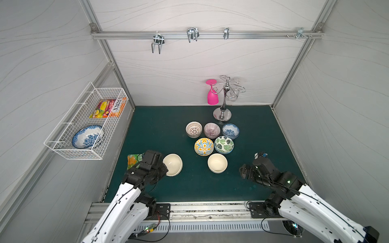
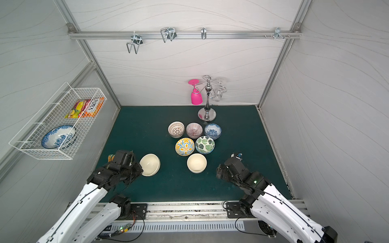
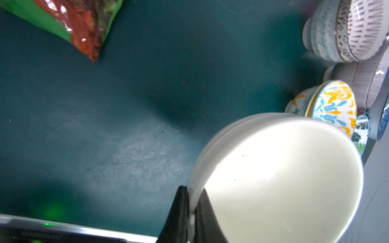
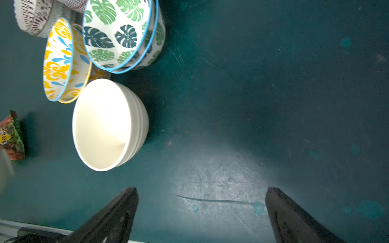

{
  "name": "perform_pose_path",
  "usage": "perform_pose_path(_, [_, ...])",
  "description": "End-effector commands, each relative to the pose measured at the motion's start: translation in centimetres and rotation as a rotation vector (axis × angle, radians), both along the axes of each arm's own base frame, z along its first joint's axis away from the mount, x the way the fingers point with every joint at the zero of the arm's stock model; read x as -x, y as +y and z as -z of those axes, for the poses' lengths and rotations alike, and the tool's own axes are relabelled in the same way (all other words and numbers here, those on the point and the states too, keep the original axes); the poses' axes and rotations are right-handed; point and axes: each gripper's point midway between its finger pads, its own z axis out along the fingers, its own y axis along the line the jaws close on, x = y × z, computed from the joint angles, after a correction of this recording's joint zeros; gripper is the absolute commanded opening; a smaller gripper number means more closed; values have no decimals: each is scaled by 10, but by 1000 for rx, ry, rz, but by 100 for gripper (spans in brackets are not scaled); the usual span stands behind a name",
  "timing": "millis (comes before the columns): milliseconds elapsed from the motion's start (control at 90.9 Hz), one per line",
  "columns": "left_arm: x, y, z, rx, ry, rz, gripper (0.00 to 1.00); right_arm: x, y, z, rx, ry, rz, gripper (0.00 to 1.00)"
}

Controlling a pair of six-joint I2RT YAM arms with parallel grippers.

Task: Stack the bowls
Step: Pick up the bowl from the center of the board, then place the bowl on the bowl.

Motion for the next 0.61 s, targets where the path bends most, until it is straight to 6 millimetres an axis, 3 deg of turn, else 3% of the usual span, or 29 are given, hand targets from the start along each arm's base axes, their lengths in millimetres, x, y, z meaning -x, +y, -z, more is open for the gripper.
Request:
perform_pose_path(0, [-27,-31,-50,20,-120,59,0,-4,4,4,-64,-15,42,99])
perform_pose_path(231, [-58,-117,-71,-30,-95,254,0,-3,-2,15,-54,-10,76,99])
perform_pose_path(374, [-74,-163,-58,-15,-55,330,0,-4,0,19,-50,-5,75,99])
perform_pose_path(594, [-87,-211,-39,-18,-15,406,0,-7,3,23,-32,9,66,99])
